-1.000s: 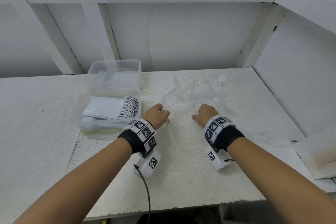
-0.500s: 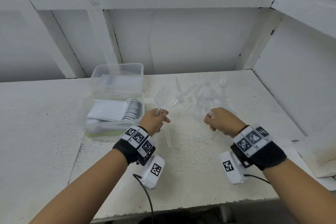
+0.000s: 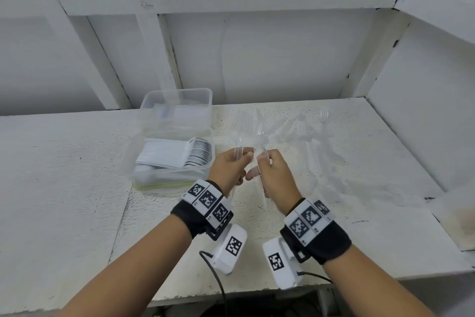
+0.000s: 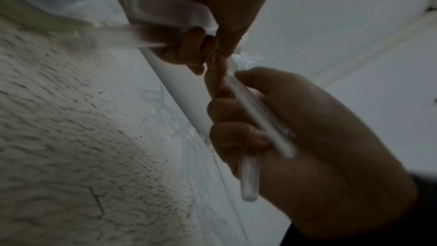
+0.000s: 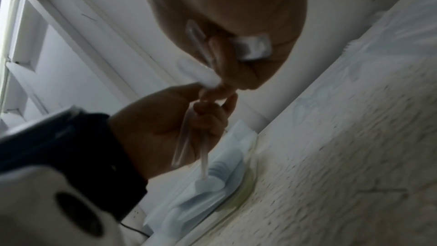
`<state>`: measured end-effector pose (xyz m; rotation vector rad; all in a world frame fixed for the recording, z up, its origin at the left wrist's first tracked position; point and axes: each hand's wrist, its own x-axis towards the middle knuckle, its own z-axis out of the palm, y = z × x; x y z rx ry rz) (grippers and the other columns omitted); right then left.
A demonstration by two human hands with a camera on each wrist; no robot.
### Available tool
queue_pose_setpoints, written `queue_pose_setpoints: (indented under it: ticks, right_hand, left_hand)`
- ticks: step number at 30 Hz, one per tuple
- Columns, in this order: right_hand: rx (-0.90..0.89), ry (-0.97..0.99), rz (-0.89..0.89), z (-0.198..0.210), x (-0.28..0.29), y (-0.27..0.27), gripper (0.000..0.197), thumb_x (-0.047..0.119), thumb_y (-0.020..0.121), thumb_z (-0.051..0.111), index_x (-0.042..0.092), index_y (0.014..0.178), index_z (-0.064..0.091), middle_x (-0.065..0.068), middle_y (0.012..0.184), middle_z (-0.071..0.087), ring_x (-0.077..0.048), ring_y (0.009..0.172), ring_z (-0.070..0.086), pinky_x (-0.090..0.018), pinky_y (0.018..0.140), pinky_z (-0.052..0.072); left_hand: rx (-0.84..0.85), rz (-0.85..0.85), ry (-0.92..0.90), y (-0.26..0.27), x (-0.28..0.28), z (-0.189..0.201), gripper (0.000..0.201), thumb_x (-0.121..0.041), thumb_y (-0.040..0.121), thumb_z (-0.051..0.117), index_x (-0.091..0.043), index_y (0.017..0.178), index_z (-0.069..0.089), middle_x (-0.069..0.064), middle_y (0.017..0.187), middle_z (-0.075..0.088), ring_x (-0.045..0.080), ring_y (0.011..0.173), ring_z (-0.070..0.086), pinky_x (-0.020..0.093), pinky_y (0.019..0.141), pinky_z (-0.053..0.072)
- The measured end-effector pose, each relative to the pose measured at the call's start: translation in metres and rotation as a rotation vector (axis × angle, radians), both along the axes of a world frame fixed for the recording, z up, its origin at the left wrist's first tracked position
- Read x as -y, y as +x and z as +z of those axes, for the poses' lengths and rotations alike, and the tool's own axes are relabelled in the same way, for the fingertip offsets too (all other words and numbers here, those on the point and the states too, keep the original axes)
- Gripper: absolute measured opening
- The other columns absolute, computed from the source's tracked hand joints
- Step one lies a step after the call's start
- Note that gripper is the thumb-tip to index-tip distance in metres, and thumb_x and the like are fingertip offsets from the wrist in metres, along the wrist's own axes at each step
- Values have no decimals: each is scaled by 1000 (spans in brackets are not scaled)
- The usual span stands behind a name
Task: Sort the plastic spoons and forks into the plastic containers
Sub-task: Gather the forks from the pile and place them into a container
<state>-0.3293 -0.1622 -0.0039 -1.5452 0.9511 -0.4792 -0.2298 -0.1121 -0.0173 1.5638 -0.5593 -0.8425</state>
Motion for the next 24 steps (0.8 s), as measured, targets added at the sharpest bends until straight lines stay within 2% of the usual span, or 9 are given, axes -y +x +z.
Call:
queue_pose_setpoints:
  ticks: [2, 4, 6, 9, 12, 15, 18, 21, 24]
  right_hand:
    - [26, -53, -9, -3, -4, 4, 14, 27, 99, 38, 16, 104, 44, 0, 68, 61, -1, 56, 52, -17, 54, 36]
    - [25, -83, 0, -5, -6, 5, 17, 28, 98, 41, 16, 109, 46, 3, 67, 55, -4, 61, 51, -13, 55, 37]
    - [13, -126, 1, -6, -5, 3, 21, 30, 98, 41, 15, 109, 51, 4, 66, 51, -5, 60, 47, -11, 54, 37]
    - [56, -134, -45, -9, 2, 0, 28, 31, 98, 42, 8, 102, 57, 6, 62, 47, -1, 51, 41, -16, 53, 33]
    - [115, -76, -90, -5, 8, 1, 28, 30, 98, 44, 5, 102, 55, 4, 60, 44, -2, 46, 37, -16, 46, 32]
    - [186, -34, -105, 4, 12, 6, 20, 28, 98, 42, 11, 104, 49, 1, 62, 43, -8, 45, 36, -16, 39, 32]
    - [191, -75, -91, 7, 17, 13, 21, 29, 97, 44, 12, 110, 45, 0, 67, 45, -8, 45, 36, -18, 37, 31]
    - [133, -155, -87, 3, 22, 18, 25, 26, 95, 49, 13, 115, 43, -1, 88, 54, -9, 56, 42, -18, 43, 34]
    - [124, -199, -80, 3, 26, 17, 21, 20, 93, 53, 14, 112, 46, 0, 98, 56, -8, 64, 47, -15, 42, 37]
  left_hand:
    - [38, -23, 2, -1, -3, 2, 10, -15, 92, 55, -13, 92, 65, 1, 59, 53, 4, 38, 40, 17, 38, 33]
    - [80, -40, 20, 0, -7, 5, 15, -21, 95, 52, -14, 85, 61, 1, 61, 51, 6, 41, 39, 17, 38, 32]
    - [109, -46, 60, 2, -10, 8, 20, -31, 97, 45, -13, 92, 52, 0, 62, 45, 8, 45, 35, 17, 37, 28]
    - [149, -47, 74, 3, -14, 10, 26, -38, 100, 33, -14, 103, 43, 0, 62, 40, 9, 45, 29, 16, 37, 23]
    - [147, -58, 76, 4, -16, 10, 27, -35, 101, 31, -12, 101, 47, -1, 62, 39, 8, 44, 29, 16, 37, 23]
    - [151, -113, 99, 3, -17, 8, 24, -30, 101, 34, -12, 96, 49, -2, 63, 41, 8, 46, 32, 18, 39, 25]
    - [182, -158, 97, 1, -16, 8, 22, -26, 101, 35, -11, 94, 49, -1, 63, 44, 9, 48, 36, 18, 39, 29]
    - [195, -204, 87, 0, -17, 8, 25, -25, 102, 33, -14, 91, 53, -1, 62, 45, 10, 49, 40, 20, 41, 34]
    - [66, -256, 71, 1, -19, 9, 28, -24, 102, 30, -12, 98, 55, 2, 62, 52, 10, 47, 50, 21, 44, 43]
